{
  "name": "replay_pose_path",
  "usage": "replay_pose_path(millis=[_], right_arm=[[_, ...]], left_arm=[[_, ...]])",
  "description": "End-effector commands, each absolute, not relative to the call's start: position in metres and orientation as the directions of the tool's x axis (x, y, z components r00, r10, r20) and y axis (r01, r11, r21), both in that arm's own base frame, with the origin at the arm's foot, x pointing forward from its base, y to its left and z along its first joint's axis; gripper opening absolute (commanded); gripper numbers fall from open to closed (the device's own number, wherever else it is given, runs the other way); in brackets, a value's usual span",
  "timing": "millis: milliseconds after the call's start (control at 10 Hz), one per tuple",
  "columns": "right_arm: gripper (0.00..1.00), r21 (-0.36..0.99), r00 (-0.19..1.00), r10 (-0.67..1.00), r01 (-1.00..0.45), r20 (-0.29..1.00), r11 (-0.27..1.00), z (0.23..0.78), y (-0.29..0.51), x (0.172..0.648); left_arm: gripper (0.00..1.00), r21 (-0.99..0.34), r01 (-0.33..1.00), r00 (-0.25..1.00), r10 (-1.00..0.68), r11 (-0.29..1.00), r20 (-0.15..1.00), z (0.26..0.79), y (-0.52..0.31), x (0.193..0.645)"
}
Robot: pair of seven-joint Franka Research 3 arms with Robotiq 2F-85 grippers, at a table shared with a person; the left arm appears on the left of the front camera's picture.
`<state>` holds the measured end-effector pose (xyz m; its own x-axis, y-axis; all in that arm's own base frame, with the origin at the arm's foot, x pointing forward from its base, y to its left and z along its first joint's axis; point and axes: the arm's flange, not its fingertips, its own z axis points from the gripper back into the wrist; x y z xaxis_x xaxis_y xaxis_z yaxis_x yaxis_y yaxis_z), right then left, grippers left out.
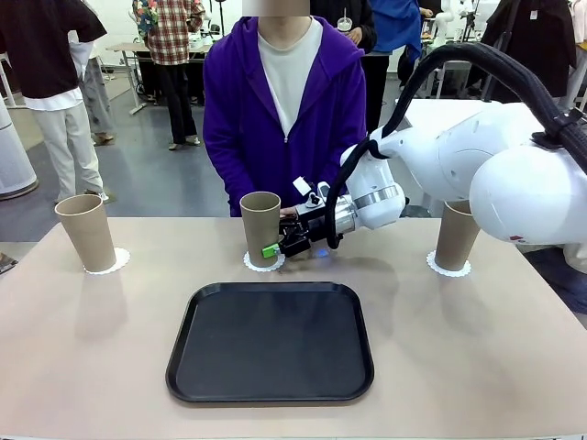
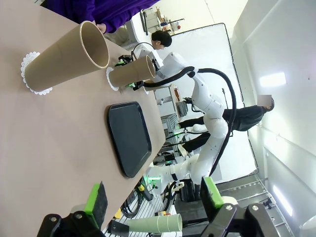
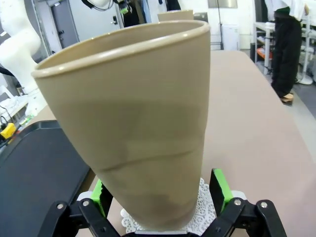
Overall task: Place coasters on the table and set cups on them.
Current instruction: Take one Reusable plastic cup from the Flat Tray and place it on a coaster set by the human.
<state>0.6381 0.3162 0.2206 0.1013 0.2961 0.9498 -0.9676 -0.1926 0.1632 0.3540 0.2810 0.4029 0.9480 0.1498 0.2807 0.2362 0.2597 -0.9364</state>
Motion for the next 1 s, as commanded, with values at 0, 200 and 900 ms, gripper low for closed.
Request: replay_pose_path(millis=[0, 200, 900], right_arm=[[1.00, 0.180, 0.105, 0.361, -0.967, 0.927, -0.180, 0.233, 0.310, 0.639], [1.00, 0.190, 0.108, 0.392, -0.966, 0.914, -0.178, 0.243, 0.303, 0.634], [1.00, 0.261, 0.194, 0.569, -0.964, 0.799, -0.039, 0.289, 0.272, 0.615]], left_arm=[[1.00, -0.934, 0.245, 0.946, 0.147, 0.259, 0.289, 0.404, 0.282, 0.351], [1.00, -0.934, 0.245, 0.946, 0.147, 0.259, 0.289, 0.404, 0.282, 0.351], [1.00, -0.934, 0.245, 0.946, 0.147, 0.259, 0.289, 0.404, 0.282, 0.351]])
